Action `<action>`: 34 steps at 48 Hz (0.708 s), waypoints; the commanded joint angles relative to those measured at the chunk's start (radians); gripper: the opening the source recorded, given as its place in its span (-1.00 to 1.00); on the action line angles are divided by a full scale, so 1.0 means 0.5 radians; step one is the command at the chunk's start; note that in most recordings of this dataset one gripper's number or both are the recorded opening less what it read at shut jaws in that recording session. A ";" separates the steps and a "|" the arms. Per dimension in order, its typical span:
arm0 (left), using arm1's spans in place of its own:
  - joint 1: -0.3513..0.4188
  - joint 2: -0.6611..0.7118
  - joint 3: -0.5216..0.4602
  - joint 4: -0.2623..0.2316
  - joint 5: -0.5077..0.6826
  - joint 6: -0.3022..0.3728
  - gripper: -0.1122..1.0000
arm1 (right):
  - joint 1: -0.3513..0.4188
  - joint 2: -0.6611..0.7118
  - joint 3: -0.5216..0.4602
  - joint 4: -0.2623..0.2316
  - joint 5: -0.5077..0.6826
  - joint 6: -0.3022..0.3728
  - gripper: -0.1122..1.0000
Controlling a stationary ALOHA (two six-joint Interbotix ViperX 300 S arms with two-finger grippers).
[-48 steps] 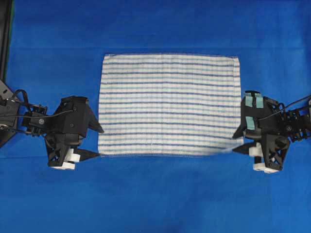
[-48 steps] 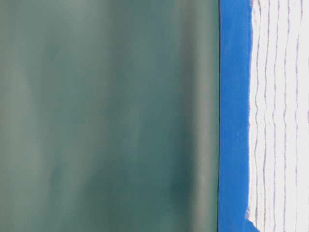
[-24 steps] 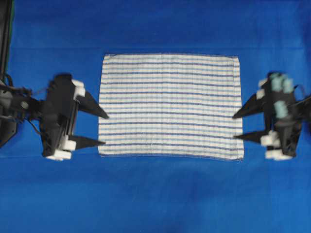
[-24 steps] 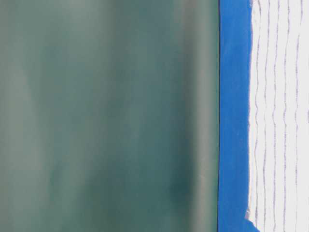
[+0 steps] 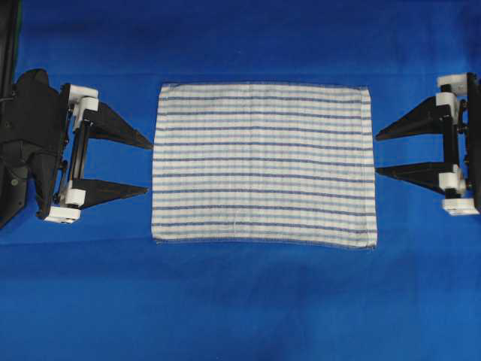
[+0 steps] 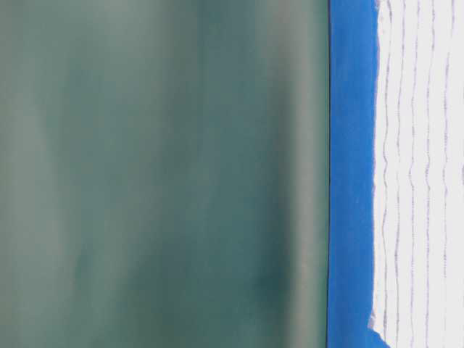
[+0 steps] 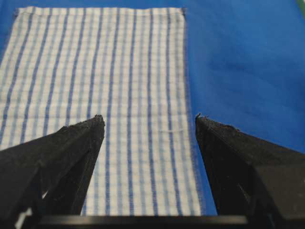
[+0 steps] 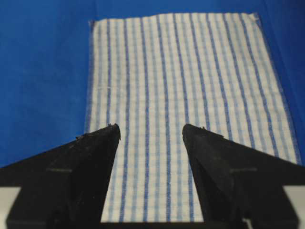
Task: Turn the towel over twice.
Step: 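Pull both grippers back outward from the towel, then move both grippers to the top corners and grasp them again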
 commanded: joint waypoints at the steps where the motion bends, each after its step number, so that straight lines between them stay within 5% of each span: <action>1: 0.018 0.009 -0.028 0.006 -0.018 0.003 0.46 | -0.018 0.021 -0.018 -0.009 -0.021 0.000 0.30; 12: 0.178 0.077 -0.015 0.009 -0.064 0.043 0.46 | -0.166 0.156 -0.003 -0.071 -0.021 0.000 0.30; 34: 0.749 0.693 0.101 0.009 -0.574 0.215 0.49 | -0.877 0.755 0.018 -0.193 -0.325 -0.003 0.30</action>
